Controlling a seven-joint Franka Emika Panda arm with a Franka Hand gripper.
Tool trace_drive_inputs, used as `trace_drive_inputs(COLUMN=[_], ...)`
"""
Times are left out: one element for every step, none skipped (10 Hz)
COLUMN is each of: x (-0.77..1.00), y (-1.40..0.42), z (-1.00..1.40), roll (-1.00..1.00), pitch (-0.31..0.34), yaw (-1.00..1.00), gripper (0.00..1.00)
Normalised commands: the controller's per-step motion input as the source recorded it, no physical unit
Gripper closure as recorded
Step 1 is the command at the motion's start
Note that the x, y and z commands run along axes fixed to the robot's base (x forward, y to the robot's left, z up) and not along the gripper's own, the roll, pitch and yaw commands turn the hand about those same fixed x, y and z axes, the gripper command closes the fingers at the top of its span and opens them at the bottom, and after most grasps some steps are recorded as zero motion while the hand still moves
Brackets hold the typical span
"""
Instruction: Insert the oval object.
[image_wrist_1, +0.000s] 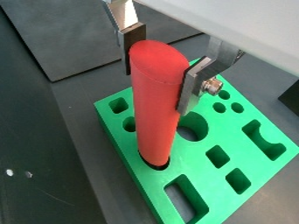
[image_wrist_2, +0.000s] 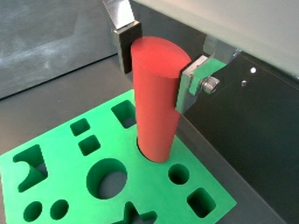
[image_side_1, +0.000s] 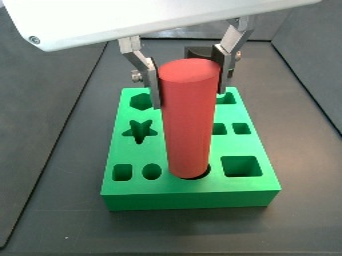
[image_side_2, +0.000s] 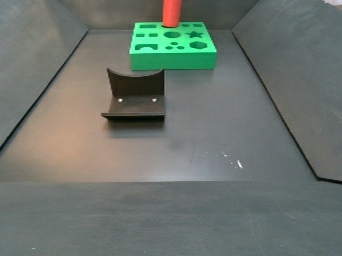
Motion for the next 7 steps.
trace_drive_inputs(x=[0.2, 0.31, 0.4, 0.46, 0.27, 0.0, 0.0], y=[-0.18, -0.17, -0.16, -0.15, 0.0, 0.0, 0.0], z=[-0.11, -0.12, -0.17, -0.23, -0.17, -0.14, -0.25], roll=[0.1, 0.25, 0.25, 0.21, 0.15, 0.09, 0.05], pitch=[0.067, 0.14, 0.171, 0.166, 0.124, 0.044, 0.0], yaw=[-0.16, -0.13, -0.03, 0.0, 0.0, 0.0, -0.02], gripper=[1.0, 1.0, 1.0, 1.0, 1.0, 1.0, 1.0])
